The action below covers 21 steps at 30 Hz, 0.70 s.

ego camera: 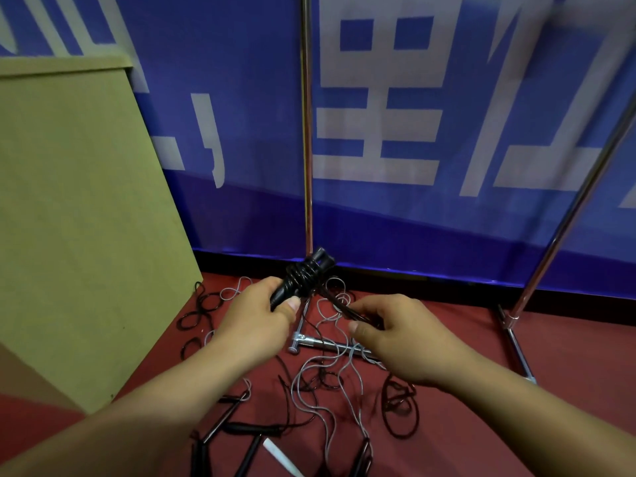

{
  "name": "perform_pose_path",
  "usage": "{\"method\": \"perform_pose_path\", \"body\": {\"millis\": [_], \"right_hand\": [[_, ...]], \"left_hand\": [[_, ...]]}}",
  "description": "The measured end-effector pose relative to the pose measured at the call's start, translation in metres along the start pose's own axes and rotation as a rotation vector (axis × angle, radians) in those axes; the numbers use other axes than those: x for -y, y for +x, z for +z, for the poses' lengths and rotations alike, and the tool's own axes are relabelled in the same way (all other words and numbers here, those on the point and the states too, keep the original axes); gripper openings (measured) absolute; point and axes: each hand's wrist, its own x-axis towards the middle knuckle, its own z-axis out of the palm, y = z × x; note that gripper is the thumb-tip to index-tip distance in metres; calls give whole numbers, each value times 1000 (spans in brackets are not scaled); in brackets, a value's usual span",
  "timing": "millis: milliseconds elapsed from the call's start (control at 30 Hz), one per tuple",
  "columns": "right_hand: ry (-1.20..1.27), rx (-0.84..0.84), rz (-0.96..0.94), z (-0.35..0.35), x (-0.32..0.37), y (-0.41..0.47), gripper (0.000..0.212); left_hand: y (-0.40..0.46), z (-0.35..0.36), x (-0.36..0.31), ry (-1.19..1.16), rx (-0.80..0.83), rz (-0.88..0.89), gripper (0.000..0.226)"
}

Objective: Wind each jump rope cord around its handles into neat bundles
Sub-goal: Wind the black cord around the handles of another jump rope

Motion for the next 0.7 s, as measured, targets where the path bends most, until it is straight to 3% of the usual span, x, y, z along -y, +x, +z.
{"method": "perform_pose_path", "body": {"millis": [400,700], "right_hand": [[-104,24,-4,-2,4,-6,19],[-21,-131,-79,-14,6,-10,15]], "left_hand": [[6,0,9,234,-51,-4,4],[-1,6,8,476,189,42,15]]}}
